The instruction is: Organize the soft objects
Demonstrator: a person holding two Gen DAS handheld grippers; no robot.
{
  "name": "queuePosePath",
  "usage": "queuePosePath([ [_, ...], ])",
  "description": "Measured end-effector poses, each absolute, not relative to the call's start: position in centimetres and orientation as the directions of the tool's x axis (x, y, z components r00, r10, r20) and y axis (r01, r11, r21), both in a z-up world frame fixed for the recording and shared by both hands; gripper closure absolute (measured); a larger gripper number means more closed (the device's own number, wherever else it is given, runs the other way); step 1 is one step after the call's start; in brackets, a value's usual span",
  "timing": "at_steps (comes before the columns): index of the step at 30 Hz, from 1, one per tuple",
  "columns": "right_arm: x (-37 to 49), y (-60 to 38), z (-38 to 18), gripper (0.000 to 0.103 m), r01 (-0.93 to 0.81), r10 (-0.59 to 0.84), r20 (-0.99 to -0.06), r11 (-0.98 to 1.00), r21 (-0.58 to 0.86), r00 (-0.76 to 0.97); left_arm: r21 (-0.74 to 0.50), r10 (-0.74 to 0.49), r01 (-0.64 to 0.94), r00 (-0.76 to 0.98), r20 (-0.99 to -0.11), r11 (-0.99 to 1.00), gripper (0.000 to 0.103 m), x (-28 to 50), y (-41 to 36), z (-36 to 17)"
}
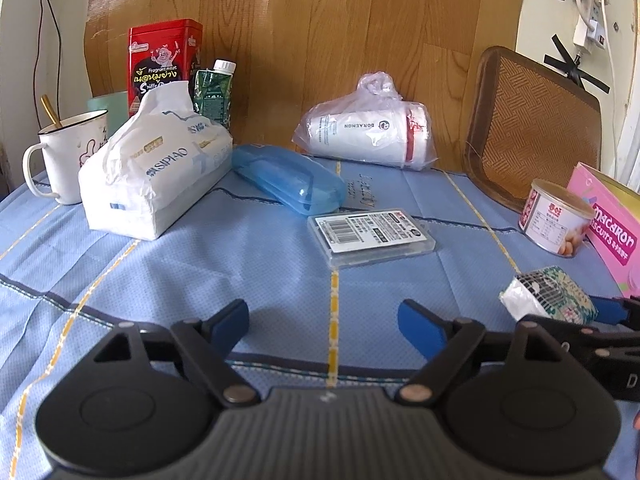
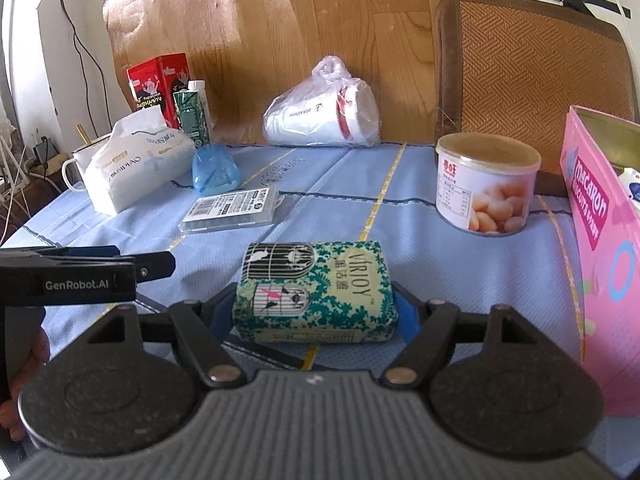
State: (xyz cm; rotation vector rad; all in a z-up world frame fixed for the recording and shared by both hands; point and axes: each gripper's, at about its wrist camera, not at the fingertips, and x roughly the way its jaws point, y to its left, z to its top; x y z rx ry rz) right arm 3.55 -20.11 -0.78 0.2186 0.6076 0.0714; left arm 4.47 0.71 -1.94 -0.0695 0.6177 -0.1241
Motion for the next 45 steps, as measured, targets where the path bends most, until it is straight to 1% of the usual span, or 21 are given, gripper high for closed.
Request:
queuePosePath([
  [12, 3.4, -19.9, -0.7, 0.019, -0.011, 0.146, -0.553, 0.971, 0.240, 0.820, -0.106, -0.164, 0.125, 0.803, -0.573, 0.986, 0.015, 4.5, 0.6, -2.0],
  [15, 3.4, -20.0, -0.6, 0.016, -0.009, 0.149, -0.548, 0.968, 0.249, 0.823, -0.106, -0.164, 0.126, 0.802, -0.574, 0.986, 0.015, 4.5, 0.6, -2.0],
  [17, 3.0, -20.2, -0.5, 0.014, -0.009, 0.149, -0.529, 0.966, 0.259, 0.835, -0.106, -0.164, 0.126, 0.802, -0.574, 0.986, 0.014, 4.5, 0.6, -2.0],
  [20, 2.2, -20.2, -0.3, 0.010, -0.024, 0.152, -0.477, 0.965, 0.263, 0.866, -0.104, -0.163, 0.126, 0.802, -0.575, 0.987, 0.013, 4.5, 0.5, -2.0],
  [25, 1.3, -19.8, 0.2, 0.008, -0.050, 0.142, -0.410, 0.973, 0.227, 0.901, -0.099, -0.162, 0.128, 0.800, -0.577, 0.987, 0.011, 4.6, 0.4, -2.0],
  [33, 1.2, -20.1, 0.4, 0.008, -0.051, 0.142, -0.387, 0.970, 0.236, 0.911, -0.100, -0.169, 0.136, 0.798, -0.578, 0.986, 0.009, 4.6, 0.4, -2.0],
  [45, 1.2, -20.1, 0.3, 0.007, -0.051, 0.143, -0.383, 0.969, 0.240, 0.913, -0.101, -0.175, 0.143, 0.796, -0.580, 0.985, 0.007, 4.6, 0.3, -2.0],
])
